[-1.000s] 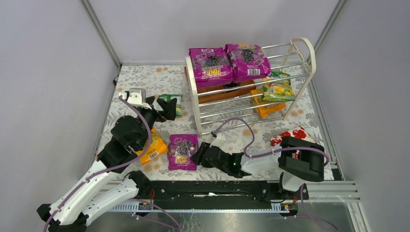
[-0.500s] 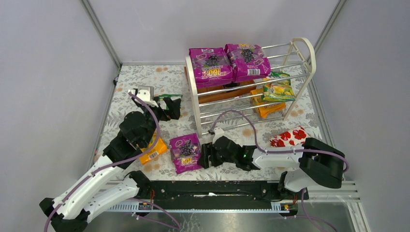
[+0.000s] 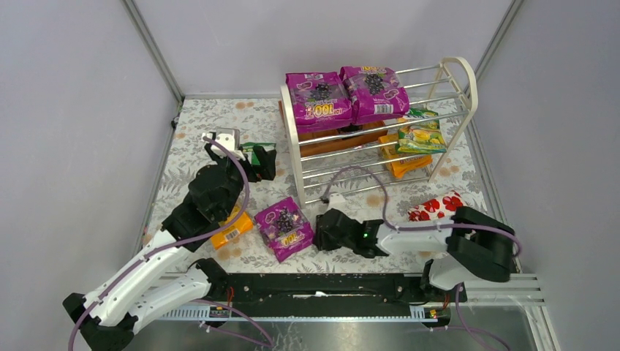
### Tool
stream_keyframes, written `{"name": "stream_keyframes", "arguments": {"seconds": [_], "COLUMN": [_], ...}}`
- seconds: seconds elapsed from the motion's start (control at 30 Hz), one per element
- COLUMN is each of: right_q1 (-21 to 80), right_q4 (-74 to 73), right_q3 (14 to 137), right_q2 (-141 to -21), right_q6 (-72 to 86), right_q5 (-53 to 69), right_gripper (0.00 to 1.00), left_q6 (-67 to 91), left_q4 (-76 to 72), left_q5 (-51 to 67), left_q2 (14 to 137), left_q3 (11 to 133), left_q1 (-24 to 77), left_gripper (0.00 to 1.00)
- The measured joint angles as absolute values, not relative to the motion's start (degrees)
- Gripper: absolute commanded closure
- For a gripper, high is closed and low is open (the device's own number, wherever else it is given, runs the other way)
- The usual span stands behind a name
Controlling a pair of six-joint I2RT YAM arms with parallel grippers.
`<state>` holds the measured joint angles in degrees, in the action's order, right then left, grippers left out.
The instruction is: Place and organize the candy bags onto the shelf
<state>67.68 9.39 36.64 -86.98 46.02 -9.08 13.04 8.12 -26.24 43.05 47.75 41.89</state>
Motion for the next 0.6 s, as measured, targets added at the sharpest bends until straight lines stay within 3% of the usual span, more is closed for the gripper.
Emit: {"name": "stream_keyframes", "arguments": {"seconds": [0.1, 0.17, 0.33, 0.47, 0.6], "right_q1": [65.41, 62.35, 54.74, 54.33, 55.86], "right_q4": [5.85, 4.75, 3.55, 5.39, 13.91], "right_q3": [33.67, 31.75, 30.37, 30.11, 26.52], "right_q2": [-81.19, -78.08, -74.24, -73.19, -73.67], "right_q6": [48.42, 49.65, 49.3, 47.83, 50.94], "right_q5": [-15.44, -17.91, -19.79, -12.08, -2.68], "right_gripper": [0.66, 0.59, 0.19, 0.12, 0.12], "left_q6": [13.02, 13.02, 13.02, 13.02, 13.02], "left_q4": [8.14, 8.1, 8.12, 8.12, 8.12], "left_q5": [-26.24, -26.2, -26.2, -26.22, -26.22], "left_q2": [43.35, 43.53, 44.01, 43.99, 43.99], "left_q3": [47.75, 47.75, 47.75, 47.75, 47.75], "left_q1": [41.82, 41.67, 41.43, 41.43, 41.43], "left_gripper": [0.01, 0.01, 0.01, 0.01, 0.01]}}
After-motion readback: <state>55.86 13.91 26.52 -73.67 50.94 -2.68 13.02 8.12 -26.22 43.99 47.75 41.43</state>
